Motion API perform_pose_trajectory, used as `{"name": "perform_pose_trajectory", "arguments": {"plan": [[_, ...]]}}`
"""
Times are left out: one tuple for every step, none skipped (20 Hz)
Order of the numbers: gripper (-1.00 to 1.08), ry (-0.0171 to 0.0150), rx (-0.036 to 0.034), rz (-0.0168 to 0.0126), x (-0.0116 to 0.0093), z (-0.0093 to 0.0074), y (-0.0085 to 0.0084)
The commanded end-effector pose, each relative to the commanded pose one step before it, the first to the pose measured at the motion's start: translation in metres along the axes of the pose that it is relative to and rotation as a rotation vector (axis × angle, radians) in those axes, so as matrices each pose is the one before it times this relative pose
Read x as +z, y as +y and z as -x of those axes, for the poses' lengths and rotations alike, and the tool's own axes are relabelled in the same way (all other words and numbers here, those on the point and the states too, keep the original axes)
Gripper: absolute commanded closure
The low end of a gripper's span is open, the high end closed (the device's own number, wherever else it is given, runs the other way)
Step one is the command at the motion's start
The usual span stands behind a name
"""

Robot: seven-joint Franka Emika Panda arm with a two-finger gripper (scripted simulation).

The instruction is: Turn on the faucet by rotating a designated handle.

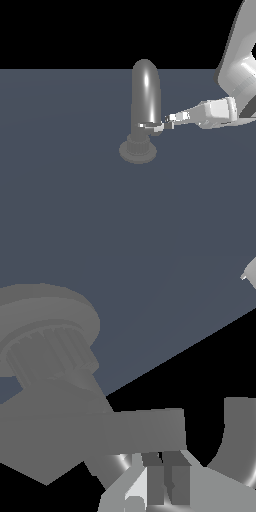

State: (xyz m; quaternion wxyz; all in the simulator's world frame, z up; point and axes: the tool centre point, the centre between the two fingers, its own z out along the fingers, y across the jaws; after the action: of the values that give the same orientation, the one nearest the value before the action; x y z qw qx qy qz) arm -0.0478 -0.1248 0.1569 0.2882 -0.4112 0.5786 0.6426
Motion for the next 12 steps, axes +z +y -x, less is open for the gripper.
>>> {"name": "perform_pose_trajectory", "arguments": {"plan": [[1.08, -0.00802, 0.02355, 0.00154, 0.00023, -0.02434, 0.00428], [1.08, 0.0, 0.0, 0.0, 0.0, 0.0, 0.0], [1.08, 0.01049, -0.03176, -0.00186, -0.0001, 0.02097, -0.00169], [1.08, -0.0009, 0.00265, 0.00016, 0.00006, -0.00647, -0.00213], [1.08, -0.00093, 0.00273, 0.00017, 0.00005, -0.00647, -0.00215], [1.08, -0.00092, 0.00269, 0.00016, 0.00005, -0.00641, -0.00213], [1.08, -0.00091, 0.00265, 0.00016, 0.00004, -0.00635, -0.00211], [1.08, -0.0009, 0.00261, 0.00015, 0.00004, -0.00629, -0.00209], [1.08, -0.0009, 0.00261, 0.00015, 0.00004, -0.00624, -0.00208], [1.08, -0.0009, 0.00261, 0.00014, 0.00003, -0.00619, -0.00207], [1.08, -0.00089, 0.00257, 0.00014, 0.00003, -0.00612, -0.00205], [1.08, -0.00087, 0.00253, 0.00013, 0.00003, -0.00605, -0.00203]]}}
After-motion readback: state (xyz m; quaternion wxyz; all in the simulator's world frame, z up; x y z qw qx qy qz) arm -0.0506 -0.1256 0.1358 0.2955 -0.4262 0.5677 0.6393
